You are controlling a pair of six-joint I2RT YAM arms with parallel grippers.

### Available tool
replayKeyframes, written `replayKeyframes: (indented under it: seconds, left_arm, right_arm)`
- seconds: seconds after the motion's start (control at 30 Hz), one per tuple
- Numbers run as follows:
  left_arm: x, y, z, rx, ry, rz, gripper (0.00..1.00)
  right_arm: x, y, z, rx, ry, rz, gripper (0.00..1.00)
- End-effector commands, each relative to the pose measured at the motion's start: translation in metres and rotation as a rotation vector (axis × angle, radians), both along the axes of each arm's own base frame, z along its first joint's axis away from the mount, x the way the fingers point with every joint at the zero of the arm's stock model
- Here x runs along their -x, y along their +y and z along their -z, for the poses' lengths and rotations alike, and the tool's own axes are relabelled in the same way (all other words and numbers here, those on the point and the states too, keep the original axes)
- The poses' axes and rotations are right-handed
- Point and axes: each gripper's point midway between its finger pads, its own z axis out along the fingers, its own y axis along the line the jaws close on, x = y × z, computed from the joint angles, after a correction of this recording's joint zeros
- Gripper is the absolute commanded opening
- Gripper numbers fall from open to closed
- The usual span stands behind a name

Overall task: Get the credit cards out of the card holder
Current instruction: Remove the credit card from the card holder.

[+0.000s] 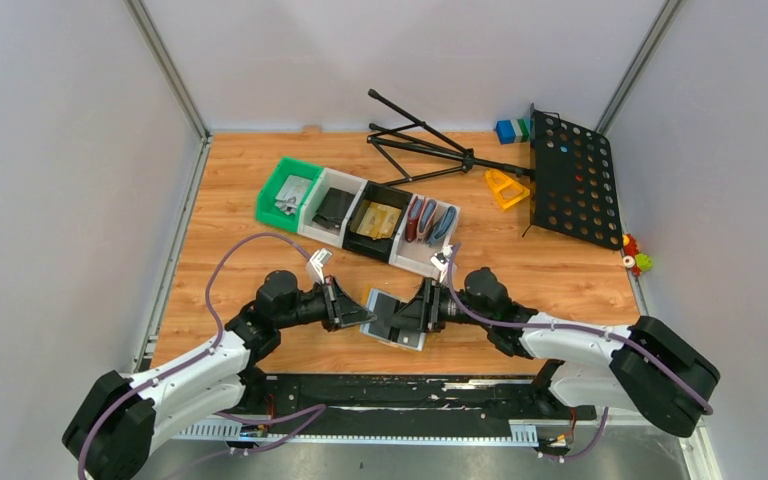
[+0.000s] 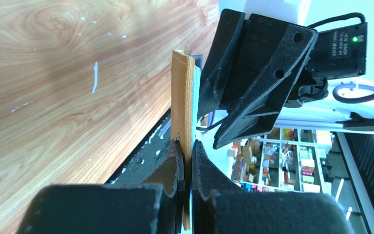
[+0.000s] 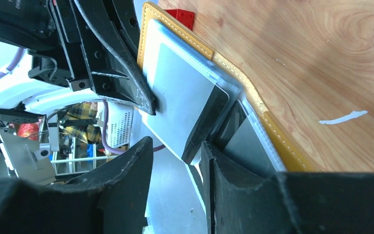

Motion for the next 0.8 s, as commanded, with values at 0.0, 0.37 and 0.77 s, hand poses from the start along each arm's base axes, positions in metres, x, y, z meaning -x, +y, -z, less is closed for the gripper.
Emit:
replayKeyframes:
  seconds: [0.0, 0.37, 0.77]
  left_arm:
    - [0.001, -0.009, -0.043, 0.137, -0.069, 0.039, 0.0]
    - [0.005, -0.009, -0.067, 0.267, -0.086, 0.042, 0.0]
    - [0.008, -0.007, -0.081, 0.324, -0.112, 0.04, 0.0]
  right_arm:
    - [0.0, 0.004, -0.038, -0.117, -0.023, -0.011, 0.4]
    - [-0.002, -0.01, -0.067, -0.182, -0.013, 0.033, 0.36]
    - [-0.007, -0.016, -0.051, -0.092, 0.027, 0.083, 0.49]
